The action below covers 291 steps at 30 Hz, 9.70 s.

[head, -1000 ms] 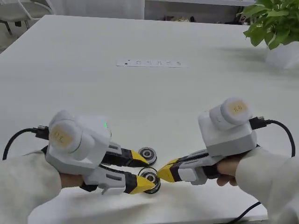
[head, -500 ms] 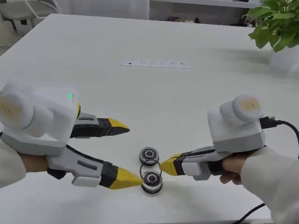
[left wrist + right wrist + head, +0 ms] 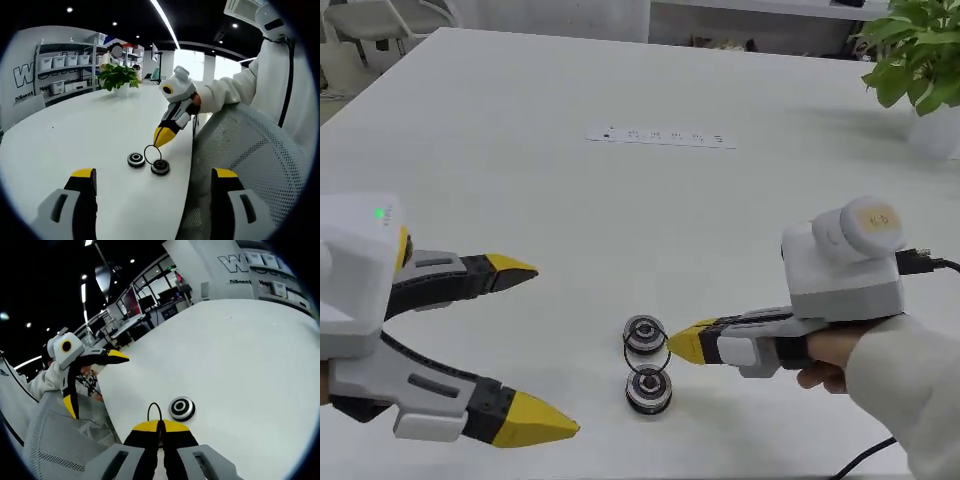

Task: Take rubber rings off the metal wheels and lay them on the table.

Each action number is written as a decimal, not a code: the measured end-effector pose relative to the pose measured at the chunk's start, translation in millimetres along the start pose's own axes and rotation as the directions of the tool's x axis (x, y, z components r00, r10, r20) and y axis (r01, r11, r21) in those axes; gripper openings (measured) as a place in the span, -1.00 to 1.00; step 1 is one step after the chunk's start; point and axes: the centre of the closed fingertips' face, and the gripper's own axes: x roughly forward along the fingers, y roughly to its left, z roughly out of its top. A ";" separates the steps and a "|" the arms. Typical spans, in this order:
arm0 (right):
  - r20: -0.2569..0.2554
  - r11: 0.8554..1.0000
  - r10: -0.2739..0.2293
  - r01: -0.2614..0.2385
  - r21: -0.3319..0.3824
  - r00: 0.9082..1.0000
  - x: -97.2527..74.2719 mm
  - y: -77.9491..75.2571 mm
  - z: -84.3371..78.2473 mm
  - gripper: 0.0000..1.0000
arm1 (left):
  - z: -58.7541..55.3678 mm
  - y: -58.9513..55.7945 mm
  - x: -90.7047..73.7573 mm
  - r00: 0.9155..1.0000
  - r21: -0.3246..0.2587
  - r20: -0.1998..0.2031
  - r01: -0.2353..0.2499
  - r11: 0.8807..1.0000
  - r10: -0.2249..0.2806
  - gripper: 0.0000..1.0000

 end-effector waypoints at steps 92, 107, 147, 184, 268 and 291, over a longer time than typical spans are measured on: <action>-0.100 0.937 0.004 -0.038 -0.346 0.995 4.1 6.9 -15.8 -0.54 | 55.4 -28.3 43.0 0.983 0.153 -0.041 0.183 0.971 -0.179 0.61; -0.228 0.935 -0.008 -0.074 -0.348 0.974 12.6 -2.7 -48.7 -0.49 | 27.2 -19.5 82.2 0.992 0.133 -0.023 0.124 0.983 -0.122 0.24; -0.245 0.877 -0.025 -0.096 -0.472 0.969 22.7 -0.8 -53.4 -0.64 | -15.9 -17.7 107.6 0.988 0.195 -0.113 0.126 0.973 -0.105 -0.85; -0.243 0.971 -0.048 -0.012 -0.240 0.969 15.3 -12.6 -48.2 -1.00 | -18.1 -17.0 103.9 0.989 0.193 -0.095 0.128 0.973 -0.111 -0.86; -0.142 0.997 0.041 -0.032 0.067 0.989 16.1 0.0 -31.4 -1.00 | 1.2 -15.4 91.5 0.987 0.101 -0.078 0.146 0.984 -0.138 -0.60; -0.142 0.998 0.038 -0.029 0.063 0.989 15.3 0.3 -31.5 -1.00 | 28.4 -24.9 57.7 0.989 0.134 -0.050 0.144 0.980 -0.139 0.61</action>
